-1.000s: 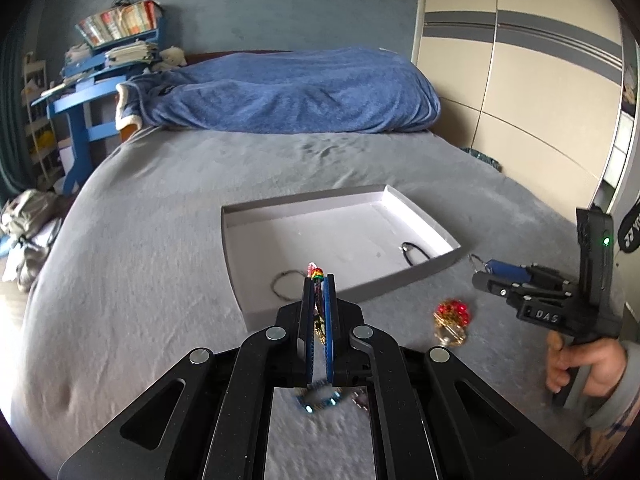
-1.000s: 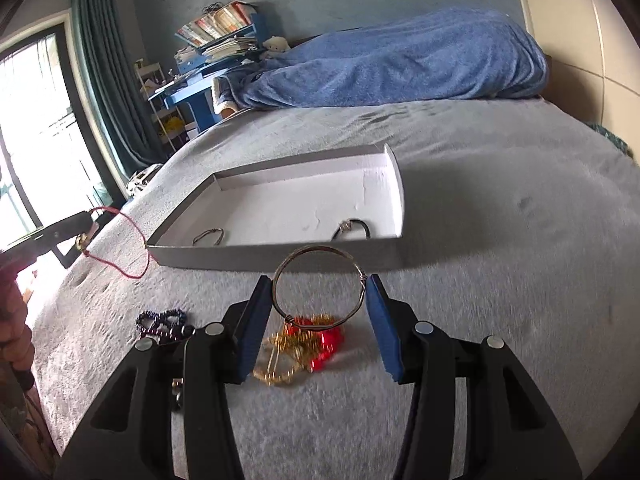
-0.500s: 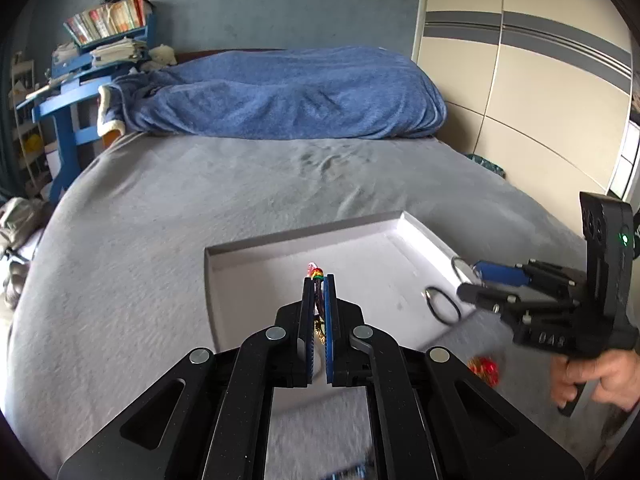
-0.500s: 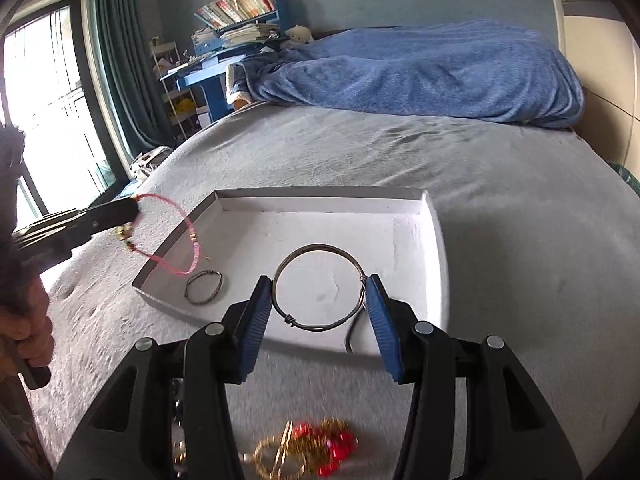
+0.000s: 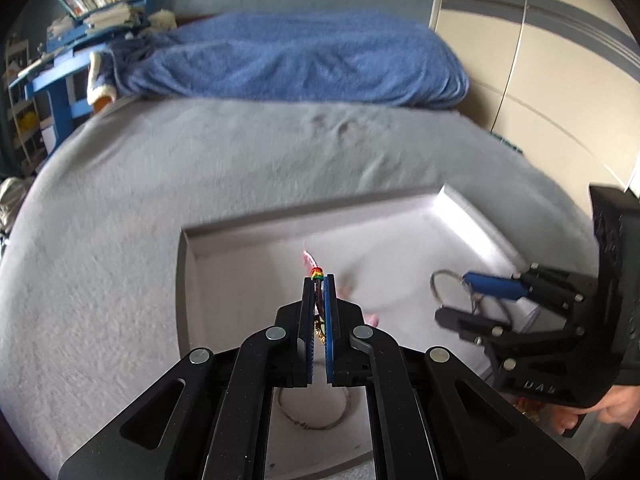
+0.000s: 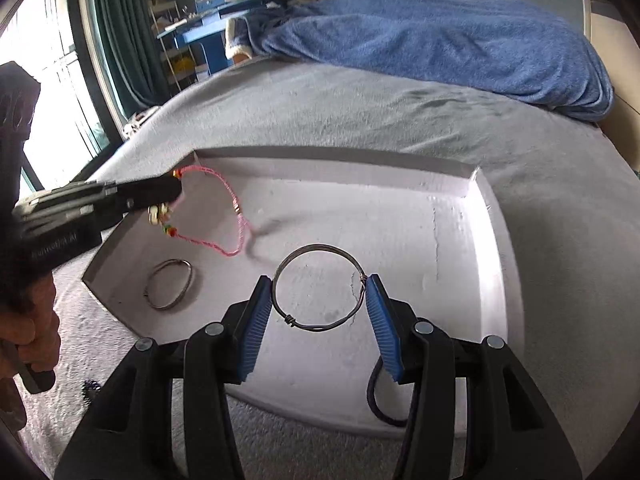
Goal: Organize jewelry
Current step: 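Drop the pink bracelet into the tray with the left gripper while the right gripper drops the silver hoop, then move both grippers back over the remaining jewelry pile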
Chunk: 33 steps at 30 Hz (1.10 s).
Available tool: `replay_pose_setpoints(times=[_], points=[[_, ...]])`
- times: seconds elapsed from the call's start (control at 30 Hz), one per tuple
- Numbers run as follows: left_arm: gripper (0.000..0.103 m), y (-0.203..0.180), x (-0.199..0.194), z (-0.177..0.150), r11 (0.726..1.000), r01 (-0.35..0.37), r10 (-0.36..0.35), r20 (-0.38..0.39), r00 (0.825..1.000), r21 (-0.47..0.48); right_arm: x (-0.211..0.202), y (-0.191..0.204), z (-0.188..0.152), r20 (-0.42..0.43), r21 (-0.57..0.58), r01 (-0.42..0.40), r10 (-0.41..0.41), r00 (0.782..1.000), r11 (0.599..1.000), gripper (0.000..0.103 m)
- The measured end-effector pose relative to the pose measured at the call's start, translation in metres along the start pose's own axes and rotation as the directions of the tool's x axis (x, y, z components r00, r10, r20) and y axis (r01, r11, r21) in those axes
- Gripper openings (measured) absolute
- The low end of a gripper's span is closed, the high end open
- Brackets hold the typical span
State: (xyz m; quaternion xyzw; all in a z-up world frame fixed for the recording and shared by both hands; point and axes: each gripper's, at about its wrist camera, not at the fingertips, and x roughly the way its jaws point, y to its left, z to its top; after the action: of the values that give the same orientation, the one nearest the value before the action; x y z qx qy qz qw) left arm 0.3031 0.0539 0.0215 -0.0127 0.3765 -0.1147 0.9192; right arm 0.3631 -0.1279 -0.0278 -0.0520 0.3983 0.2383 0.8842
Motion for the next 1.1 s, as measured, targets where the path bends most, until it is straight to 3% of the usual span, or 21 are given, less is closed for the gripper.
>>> replay_pose_setpoints(times=[0.27, 0.43, 0.5, 0.6, 0.87, 1.1], points=[[0.008, 0.01, 0.025, -0.017, 0.999, -0.031, 0.028, -0.11, 0.994, -0.025, 0.009, 0.0, -0.006, -0.04, 0.001, 0.018, -0.018, 0.999, 1.0, 0.048], [0.032, 0.008, 0.019, -0.019, 0.999, -0.031, 0.028, -0.09, 0.996, -0.031, 0.005, 0.001, -0.006, -0.023, 0.002, 0.013, -0.013, 1.0, 1.0, 0.054], [0.05, 0.008, 0.011, -0.019, 0.999, -0.037, 0.035, -0.064, 0.997, -0.029, -0.001, 0.002, -0.005, -0.006, 0.003, 0.01, -0.01, 1.0, 1.0, 0.055], [0.066, 0.006, -0.001, -0.017, 0.999, -0.036, 0.035, -0.021, 0.999, -0.04, -0.016, 0.005, -0.003, 0.033, -0.002, 0.011, -0.011, 0.999, 1.0, 0.057], [0.072, -0.008, -0.041, -0.025, 0.996, -0.082, 0.083, 0.041, 0.996, -0.019, -0.058, 0.007, -0.014, 0.103, 0.014, 0.006, -0.007, 0.995, 1.0, 0.061], [0.077, -0.016, -0.078, -0.052, 0.995, -0.102, 0.103, 0.062, 0.993, -0.02, -0.09, 0.009, -0.038, 0.125, 0.032, -0.008, 0.004, 0.992, 0.999, 0.064]])
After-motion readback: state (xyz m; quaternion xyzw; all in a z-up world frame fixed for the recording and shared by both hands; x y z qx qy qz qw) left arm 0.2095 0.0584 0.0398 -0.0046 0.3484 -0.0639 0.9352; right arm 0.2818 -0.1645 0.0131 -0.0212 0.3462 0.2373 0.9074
